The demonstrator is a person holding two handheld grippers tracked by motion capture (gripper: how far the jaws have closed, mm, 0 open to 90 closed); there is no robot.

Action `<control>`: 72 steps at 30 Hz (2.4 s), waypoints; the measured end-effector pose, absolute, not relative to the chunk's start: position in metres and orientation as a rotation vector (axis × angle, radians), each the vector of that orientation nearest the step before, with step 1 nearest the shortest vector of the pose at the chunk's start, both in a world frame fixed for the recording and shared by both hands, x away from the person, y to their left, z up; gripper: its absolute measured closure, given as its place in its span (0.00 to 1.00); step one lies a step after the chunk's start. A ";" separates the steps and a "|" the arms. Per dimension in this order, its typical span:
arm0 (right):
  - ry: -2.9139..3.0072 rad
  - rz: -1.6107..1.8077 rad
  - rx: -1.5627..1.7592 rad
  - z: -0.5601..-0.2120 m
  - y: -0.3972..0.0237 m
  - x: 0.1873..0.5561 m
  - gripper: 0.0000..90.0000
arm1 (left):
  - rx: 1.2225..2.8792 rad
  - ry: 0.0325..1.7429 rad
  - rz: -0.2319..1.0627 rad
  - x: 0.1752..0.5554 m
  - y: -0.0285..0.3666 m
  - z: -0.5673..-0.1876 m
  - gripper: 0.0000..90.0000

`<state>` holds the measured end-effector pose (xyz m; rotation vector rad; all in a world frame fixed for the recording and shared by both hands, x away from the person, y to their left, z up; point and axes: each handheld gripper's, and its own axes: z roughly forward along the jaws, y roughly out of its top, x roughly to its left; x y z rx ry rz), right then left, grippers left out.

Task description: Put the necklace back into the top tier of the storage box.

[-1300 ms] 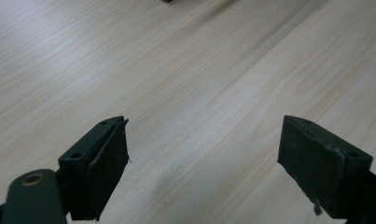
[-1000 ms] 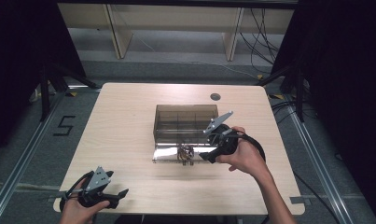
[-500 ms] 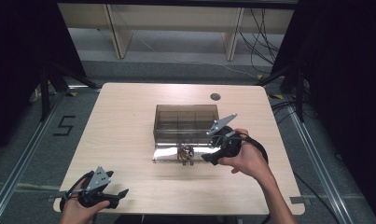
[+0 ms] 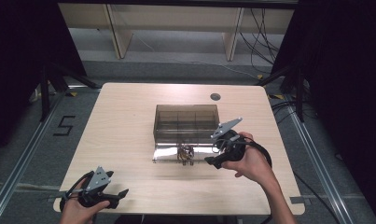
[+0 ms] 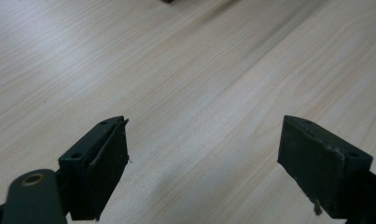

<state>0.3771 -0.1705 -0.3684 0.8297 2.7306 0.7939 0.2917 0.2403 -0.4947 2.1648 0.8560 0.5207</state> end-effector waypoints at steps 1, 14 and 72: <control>2.724 0.802 0.813 -0.369 -0.171 0.377 0.41 | 2.167 0.847 0.529 0.292 0.241 -0.495 0.17; 2.692 0.798 0.890 -0.374 -0.180 0.368 0.38 | 2.154 0.862 0.519 0.292 0.240 -0.495 0.17; 2.634 0.852 0.978 -0.416 -0.216 0.330 0.26 | 2.193 0.820 0.525 0.291 0.242 -0.491 0.17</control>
